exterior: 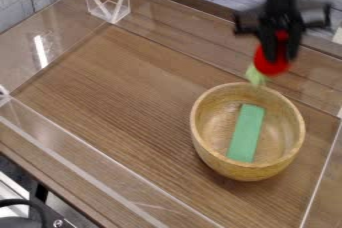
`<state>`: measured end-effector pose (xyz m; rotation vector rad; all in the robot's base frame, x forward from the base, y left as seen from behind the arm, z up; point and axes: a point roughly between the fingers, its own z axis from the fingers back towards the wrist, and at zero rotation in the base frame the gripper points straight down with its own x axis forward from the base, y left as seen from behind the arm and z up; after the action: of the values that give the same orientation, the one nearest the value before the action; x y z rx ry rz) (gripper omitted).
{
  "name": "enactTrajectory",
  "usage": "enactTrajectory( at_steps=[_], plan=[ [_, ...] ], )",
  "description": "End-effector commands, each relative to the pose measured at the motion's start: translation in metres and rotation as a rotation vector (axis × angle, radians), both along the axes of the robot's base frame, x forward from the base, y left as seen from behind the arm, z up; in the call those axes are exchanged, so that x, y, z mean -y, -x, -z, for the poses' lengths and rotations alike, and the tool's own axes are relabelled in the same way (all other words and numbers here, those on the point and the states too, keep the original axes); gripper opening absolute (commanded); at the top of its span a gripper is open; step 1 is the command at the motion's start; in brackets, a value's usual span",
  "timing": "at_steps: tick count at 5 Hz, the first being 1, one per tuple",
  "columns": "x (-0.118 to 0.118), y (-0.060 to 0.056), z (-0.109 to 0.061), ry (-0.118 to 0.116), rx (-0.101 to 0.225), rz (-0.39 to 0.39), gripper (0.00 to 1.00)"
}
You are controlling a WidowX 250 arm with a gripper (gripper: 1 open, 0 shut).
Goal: Move the red object to the left side of the table
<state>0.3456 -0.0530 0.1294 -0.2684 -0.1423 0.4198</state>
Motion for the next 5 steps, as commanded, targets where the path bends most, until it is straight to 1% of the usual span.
enactTrajectory(
  at_steps=[1, 2, 3, 4, 5],
  plan=[
    [-0.047, 0.009, -0.028, 0.000, 0.062, 0.038, 0.00],
    [-0.090, 0.012, -0.014, -0.026, 0.068, -0.017, 0.00],
    [-0.133, 0.022, 0.003, -0.053, 0.067, -0.056, 0.00],
    [-0.172, 0.027, 0.025, -0.081, 0.068, -0.083, 0.00],
    [-0.187, 0.027, 0.042, -0.109, 0.067, -0.115, 0.00]
  ],
)
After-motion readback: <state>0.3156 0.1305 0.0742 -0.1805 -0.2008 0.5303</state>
